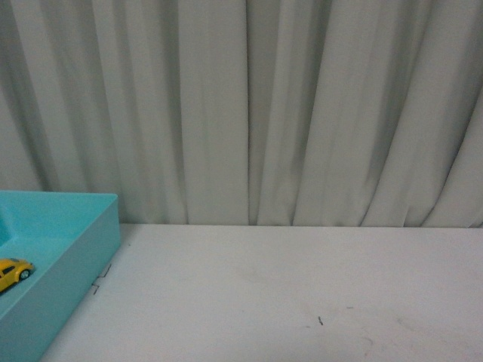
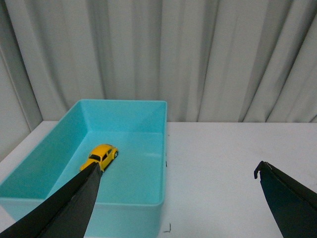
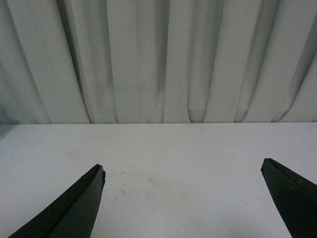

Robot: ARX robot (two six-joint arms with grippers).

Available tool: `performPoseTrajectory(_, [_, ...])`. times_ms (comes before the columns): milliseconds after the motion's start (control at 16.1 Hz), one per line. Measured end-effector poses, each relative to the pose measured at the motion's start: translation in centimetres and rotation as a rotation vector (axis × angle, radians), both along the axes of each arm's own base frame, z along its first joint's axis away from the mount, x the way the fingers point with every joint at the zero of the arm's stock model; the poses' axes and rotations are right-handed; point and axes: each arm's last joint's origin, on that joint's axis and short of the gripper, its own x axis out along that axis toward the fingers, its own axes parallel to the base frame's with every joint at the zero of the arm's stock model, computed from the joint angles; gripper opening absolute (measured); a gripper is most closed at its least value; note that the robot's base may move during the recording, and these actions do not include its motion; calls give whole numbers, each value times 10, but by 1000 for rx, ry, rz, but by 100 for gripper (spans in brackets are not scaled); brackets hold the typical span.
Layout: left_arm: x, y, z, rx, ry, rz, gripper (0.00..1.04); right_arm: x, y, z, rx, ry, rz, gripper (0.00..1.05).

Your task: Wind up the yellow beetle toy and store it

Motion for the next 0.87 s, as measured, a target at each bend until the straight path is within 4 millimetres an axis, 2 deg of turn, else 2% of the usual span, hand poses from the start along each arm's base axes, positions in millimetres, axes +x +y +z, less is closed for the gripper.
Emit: performPoseTrajectory(870, [0, 0, 0, 0, -1, 0, 98, 0, 0, 0, 0, 0, 0, 98])
